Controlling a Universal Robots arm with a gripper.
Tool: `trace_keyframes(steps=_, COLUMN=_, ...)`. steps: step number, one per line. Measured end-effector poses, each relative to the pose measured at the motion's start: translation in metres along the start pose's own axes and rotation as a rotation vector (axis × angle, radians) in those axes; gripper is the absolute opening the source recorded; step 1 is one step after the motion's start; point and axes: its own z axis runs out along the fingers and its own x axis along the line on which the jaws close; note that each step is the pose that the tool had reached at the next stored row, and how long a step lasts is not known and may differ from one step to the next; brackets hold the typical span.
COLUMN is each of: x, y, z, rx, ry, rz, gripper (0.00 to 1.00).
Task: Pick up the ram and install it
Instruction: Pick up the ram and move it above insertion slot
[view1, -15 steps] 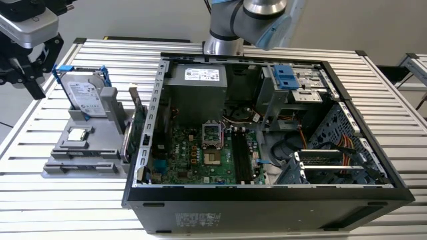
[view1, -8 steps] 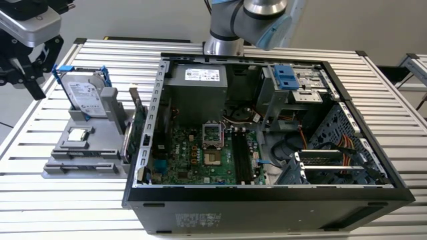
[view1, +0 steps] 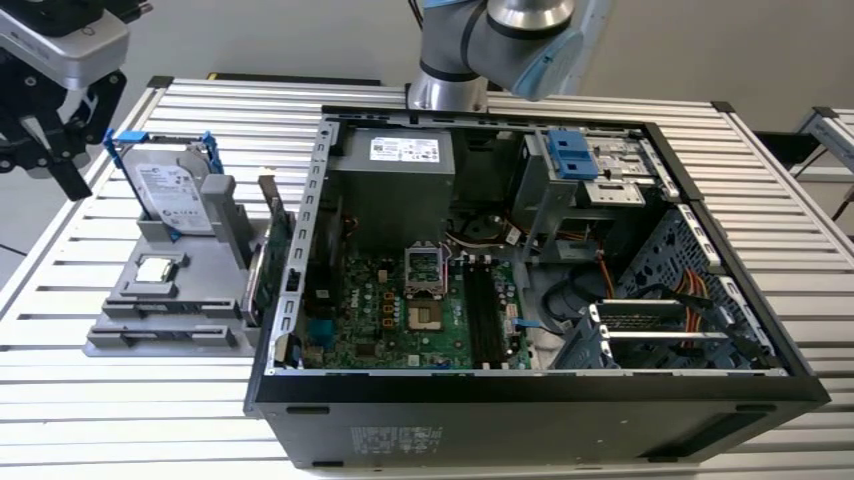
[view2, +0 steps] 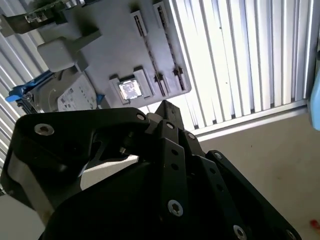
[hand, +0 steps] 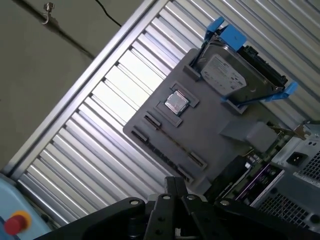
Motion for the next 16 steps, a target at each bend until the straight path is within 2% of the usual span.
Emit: trace_keyframes(steps=16, x=0.0, y=0.0, z=0.0, rx=0.0023, ry=0.0046, rz=-0.127, gripper=0.0)
